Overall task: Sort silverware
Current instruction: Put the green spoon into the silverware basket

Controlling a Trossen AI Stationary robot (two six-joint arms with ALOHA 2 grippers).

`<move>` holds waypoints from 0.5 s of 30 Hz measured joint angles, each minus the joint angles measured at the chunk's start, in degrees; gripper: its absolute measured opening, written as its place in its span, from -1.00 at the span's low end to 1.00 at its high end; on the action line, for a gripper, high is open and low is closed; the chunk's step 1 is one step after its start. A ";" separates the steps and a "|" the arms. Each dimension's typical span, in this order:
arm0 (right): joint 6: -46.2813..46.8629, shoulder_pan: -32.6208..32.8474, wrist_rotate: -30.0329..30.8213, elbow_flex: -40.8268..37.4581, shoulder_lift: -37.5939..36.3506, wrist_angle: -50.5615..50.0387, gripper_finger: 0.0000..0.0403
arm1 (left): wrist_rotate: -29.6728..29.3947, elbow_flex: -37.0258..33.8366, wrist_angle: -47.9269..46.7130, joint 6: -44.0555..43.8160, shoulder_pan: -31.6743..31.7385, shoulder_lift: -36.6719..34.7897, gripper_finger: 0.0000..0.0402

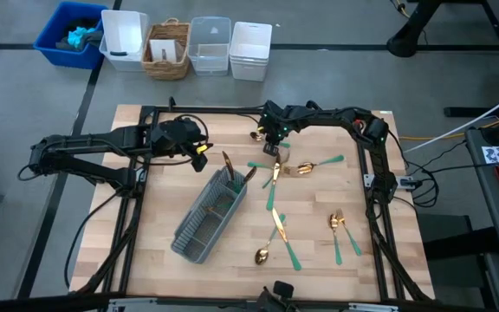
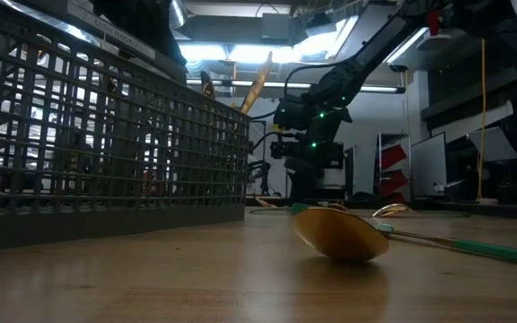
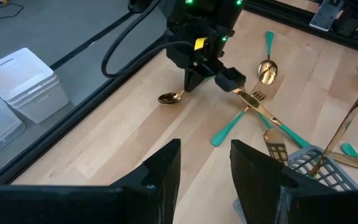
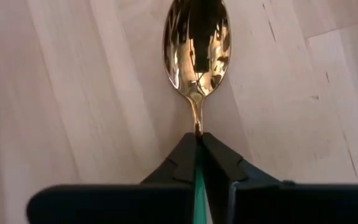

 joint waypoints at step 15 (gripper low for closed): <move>0.04 0.09 -0.47 11.10 0.57 -13.08 -0.94 | 0.10 0.00 -2.31 -0.23 0.01 -6.18 -0.36</move>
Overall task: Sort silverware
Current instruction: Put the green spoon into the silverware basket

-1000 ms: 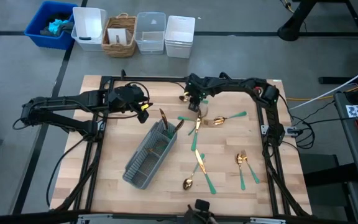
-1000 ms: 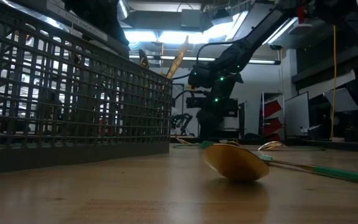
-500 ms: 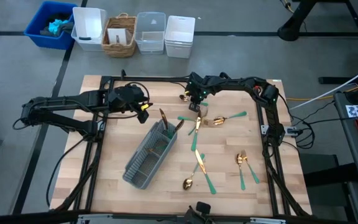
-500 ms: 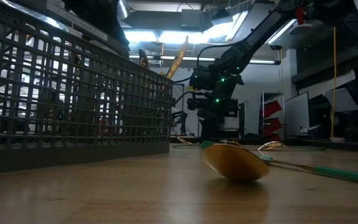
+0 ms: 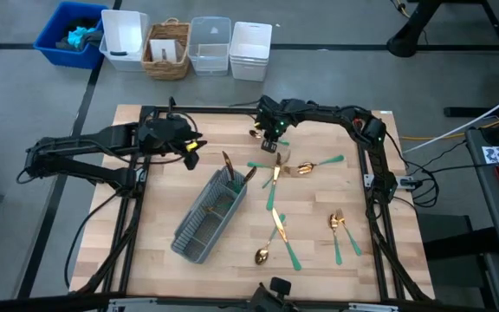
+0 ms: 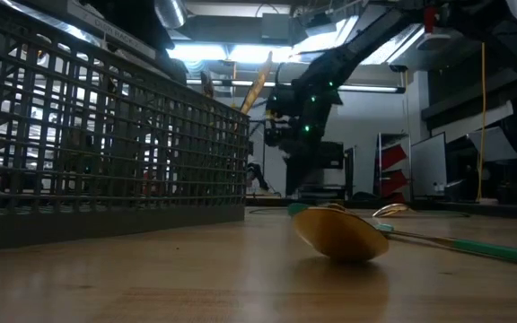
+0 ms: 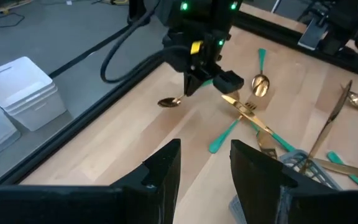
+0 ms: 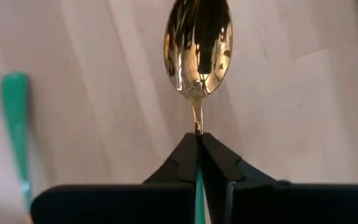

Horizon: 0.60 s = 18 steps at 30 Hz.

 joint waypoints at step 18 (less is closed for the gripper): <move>-0.26 0.00 0.49 35.61 -0.09 -22.00 -0.97 | -0.02 -4.16 -11.24 -6.16 -5.57 -7.39 -0.36</move>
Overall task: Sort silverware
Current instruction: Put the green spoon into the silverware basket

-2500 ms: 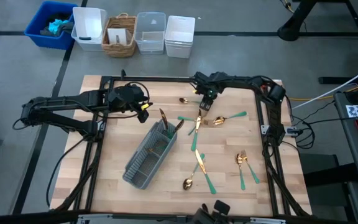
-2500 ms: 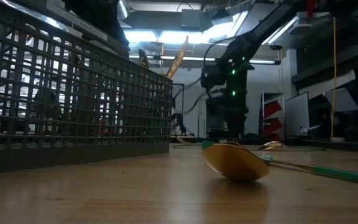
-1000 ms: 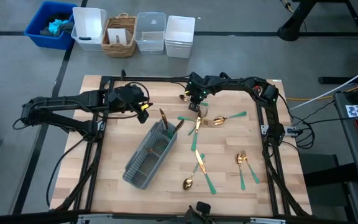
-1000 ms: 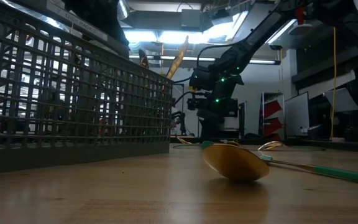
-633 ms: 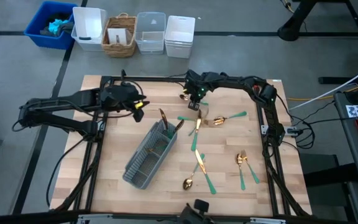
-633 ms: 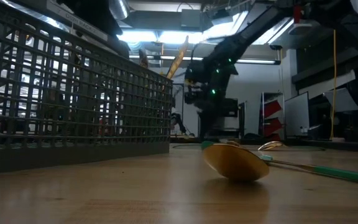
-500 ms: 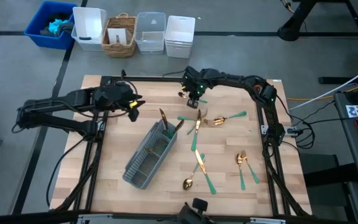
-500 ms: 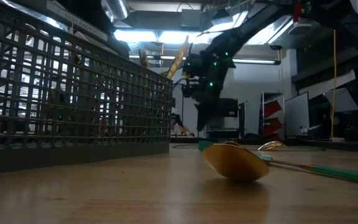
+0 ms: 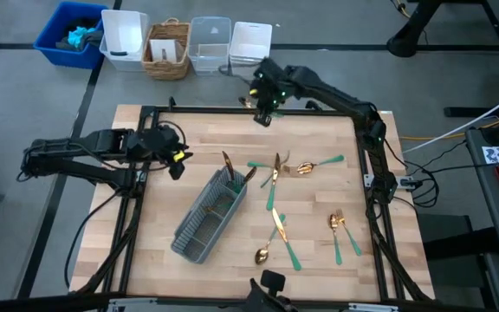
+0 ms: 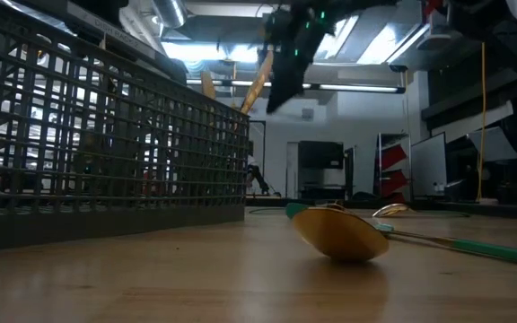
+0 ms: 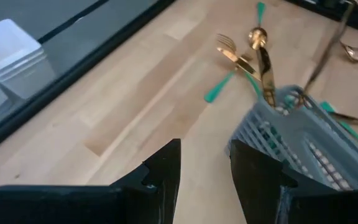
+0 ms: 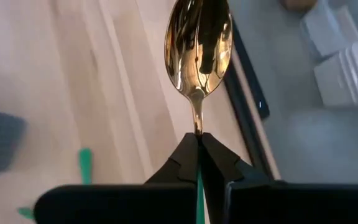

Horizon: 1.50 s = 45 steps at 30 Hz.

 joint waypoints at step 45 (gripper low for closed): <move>-24.22 29.59 50.04 5.29 1.29 26.05 -0.97 | -13.62 -16.86 58.35 17.19 -5.49 -6.68 -0.36</move>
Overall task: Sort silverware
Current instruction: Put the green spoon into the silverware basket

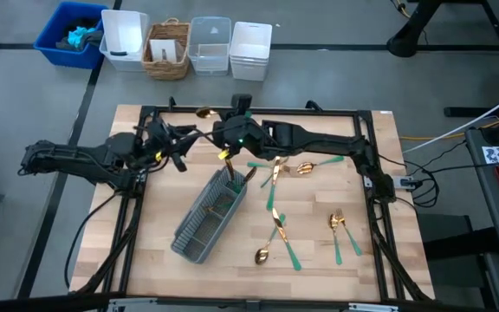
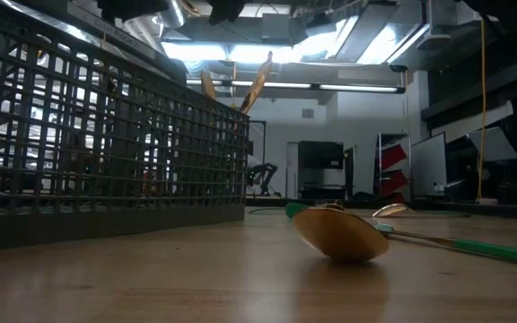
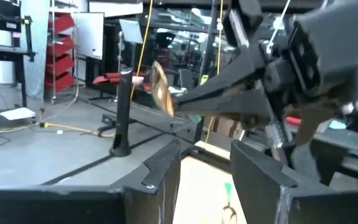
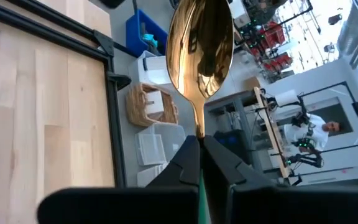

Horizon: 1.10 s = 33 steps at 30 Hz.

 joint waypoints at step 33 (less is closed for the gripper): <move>0.28 -0.02 -3.11 -0.78 -0.04 1.67 -0.97 | -0.02 0.00 13.56 -0.58 10.50 7.39 -0.36</move>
